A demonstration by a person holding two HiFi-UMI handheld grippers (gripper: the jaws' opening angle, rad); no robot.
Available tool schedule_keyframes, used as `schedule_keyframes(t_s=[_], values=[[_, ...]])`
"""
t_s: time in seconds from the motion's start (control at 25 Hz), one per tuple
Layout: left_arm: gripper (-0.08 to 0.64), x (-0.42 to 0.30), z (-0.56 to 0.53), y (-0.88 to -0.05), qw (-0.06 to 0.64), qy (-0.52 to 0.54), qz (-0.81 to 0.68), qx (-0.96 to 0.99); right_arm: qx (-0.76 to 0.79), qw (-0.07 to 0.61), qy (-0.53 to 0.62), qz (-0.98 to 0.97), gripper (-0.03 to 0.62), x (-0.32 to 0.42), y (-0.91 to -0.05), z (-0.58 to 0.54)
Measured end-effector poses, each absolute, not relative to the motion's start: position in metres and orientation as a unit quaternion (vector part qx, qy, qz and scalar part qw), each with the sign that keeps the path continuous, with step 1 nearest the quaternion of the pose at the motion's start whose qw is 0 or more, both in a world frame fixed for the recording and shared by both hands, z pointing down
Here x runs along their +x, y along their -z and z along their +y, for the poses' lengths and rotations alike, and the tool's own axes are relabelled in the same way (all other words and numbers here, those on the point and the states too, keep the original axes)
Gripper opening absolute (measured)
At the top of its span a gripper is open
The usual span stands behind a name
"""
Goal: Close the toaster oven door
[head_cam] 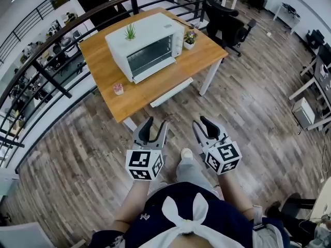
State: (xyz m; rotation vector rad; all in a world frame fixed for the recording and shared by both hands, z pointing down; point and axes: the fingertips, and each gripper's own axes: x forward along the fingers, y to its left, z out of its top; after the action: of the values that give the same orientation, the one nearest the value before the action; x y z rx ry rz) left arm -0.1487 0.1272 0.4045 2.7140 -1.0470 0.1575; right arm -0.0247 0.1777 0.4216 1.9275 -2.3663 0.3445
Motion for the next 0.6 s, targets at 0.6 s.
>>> schedule_keyframes(t_s=[0.6], values=[[0.241,-0.118,0.050,-0.437,0.155,-0.076,-0.392,0.904,0.607,0.056,-0.144,-0.779,0.170,0.046,-0.452,0.086]])
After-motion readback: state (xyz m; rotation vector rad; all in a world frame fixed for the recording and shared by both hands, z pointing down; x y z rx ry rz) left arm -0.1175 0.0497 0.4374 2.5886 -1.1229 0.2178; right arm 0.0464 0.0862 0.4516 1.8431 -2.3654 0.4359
